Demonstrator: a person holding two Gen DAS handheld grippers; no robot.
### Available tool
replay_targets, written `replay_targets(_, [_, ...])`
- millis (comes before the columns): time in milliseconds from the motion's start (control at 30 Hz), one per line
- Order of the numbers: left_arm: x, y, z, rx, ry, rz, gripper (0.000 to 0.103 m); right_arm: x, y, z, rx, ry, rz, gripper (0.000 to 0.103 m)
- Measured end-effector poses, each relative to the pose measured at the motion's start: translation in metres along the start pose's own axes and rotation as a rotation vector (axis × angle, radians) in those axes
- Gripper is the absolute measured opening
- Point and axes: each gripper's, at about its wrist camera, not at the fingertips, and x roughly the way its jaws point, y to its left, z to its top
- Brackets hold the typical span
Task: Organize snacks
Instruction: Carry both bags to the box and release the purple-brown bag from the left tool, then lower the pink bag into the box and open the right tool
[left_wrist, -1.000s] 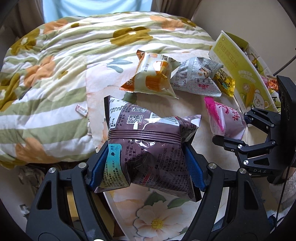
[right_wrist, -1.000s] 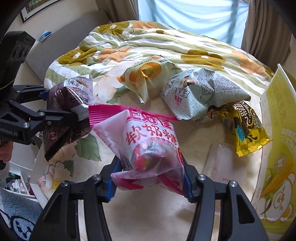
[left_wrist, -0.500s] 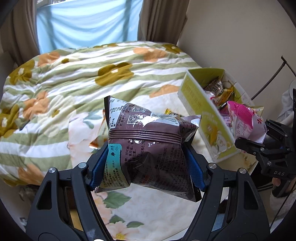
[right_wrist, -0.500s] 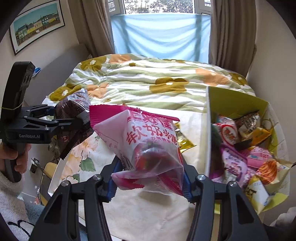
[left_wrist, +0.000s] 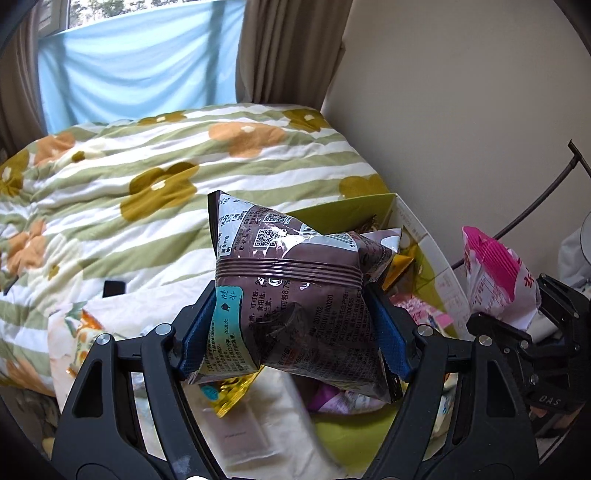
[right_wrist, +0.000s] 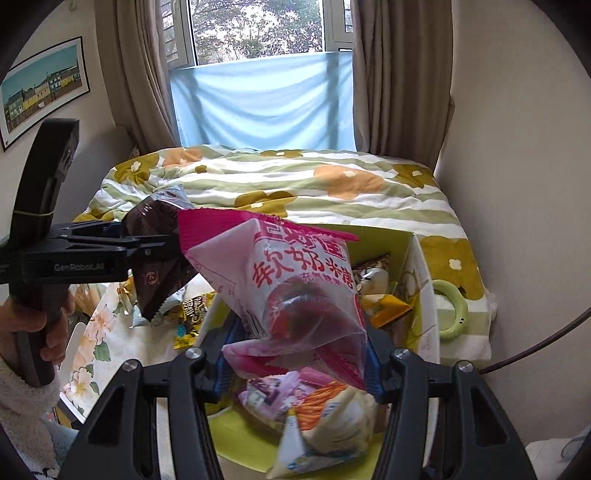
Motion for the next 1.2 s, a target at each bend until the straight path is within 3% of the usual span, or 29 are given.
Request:
replay_targets(167, [0.05,-0.041,0.022,0.006,0.032,0.012,0.075,0.009,-0.046,0.003,-0.011,0.033,0.019,0.052])
replay_targets(233, [0.067,-0.053,0.026,0.018,0.044,0.033,0.08,0.014,-0.061,0.003,-0.007,0.048,0.023,0.052])
replay_targets(300, [0.081,-0.063,0.028,0.043,0.063,0.068,0.095,0.017,-0.075,0.001,0.011,0.06,0.027,0.052])
replay_targets(433, [0.091,-0.064,0.023,0.042,0.096,0.08,0.098,0.022,-0.095,-0.002,0.044,0.077,0.037,0.052])
replay_targets(767, [0.063,-0.041,-0.016,-0.006,0.107,0.098,0.098,0.043,-0.097,-0.002,0.057,0.106,0.073,0.052])
replay_targets(1200, [0.014,-0.003,-0.059,-0.103,0.094,0.126,0.098,0.066,-0.048,0.016,0.033,0.103,0.123,0.053])
